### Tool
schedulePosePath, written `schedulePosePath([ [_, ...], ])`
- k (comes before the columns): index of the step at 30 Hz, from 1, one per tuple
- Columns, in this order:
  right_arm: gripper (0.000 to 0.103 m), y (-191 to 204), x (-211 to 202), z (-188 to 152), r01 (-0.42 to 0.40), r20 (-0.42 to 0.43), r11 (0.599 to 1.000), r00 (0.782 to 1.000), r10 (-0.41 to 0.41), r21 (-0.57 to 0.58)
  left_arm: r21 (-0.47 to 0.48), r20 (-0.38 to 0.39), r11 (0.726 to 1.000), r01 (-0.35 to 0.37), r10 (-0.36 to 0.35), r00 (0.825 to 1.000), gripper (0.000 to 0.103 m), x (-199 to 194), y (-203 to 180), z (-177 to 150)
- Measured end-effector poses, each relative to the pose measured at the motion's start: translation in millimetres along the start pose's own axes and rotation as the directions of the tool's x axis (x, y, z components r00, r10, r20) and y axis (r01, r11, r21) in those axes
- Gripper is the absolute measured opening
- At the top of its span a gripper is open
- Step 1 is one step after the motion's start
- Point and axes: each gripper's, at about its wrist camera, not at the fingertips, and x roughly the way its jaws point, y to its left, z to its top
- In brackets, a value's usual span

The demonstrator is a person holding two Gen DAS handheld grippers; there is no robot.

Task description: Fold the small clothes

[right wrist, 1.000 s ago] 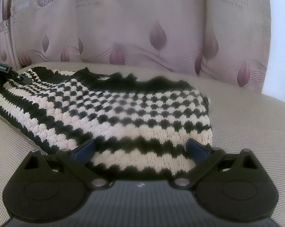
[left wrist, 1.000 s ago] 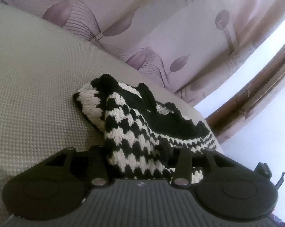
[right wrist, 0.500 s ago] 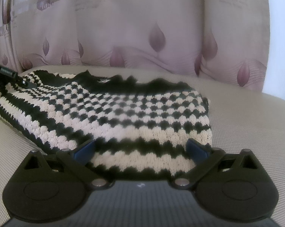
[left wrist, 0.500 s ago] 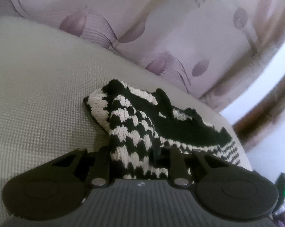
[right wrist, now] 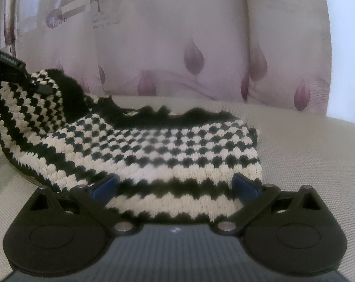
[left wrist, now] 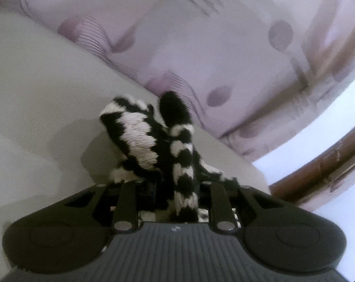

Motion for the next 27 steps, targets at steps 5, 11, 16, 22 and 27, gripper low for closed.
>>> schedulePosePath([
  [5, 0.103, -3.1, -5.4, -0.3, -0.01, 0.025, 1.0, 1.0, 0.009, 0.022, 0.004, -0.018, 1.0, 0.011, -0.011, 1.0, 0.022, 23.1, -29.4, -26.2],
  [11, 0.103, -4.8, -8.3, 0.0, -0.025, 0.047, 0.999, 0.999, 0.023, 0.04, 0.013, 0.014, 0.999, 0.033, -0.033, 0.999, 0.024, 45.0, -35.5, -49.2],
  [16, 0.103, -8.1, -7.0, 0.3, -0.087, 0.038, 0.995, 0.996, 0.085, 0.058, -0.03, 0.024, 0.979, 0.202, -0.201, 0.979, 0.031, 42.1, -20.1, -47.3],
  [22, 0.103, -15.8, -34.1, 12.5, -0.294, 0.138, 0.933, 0.953, 0.27, 0.207, -0.098, 0.088, 0.933, 0.346, -0.338, 0.937, 0.038, 24.9, -3.7, -51.0],
  [27, 0.103, -18.1, -23.3, 28.1, -0.53, 0.197, 0.706, 0.842, 0.502, 0.469, 0.013, 0.225, 0.943, 0.331, -0.326, 0.918, 0.063, -22.7, -0.8, -63.0],
])
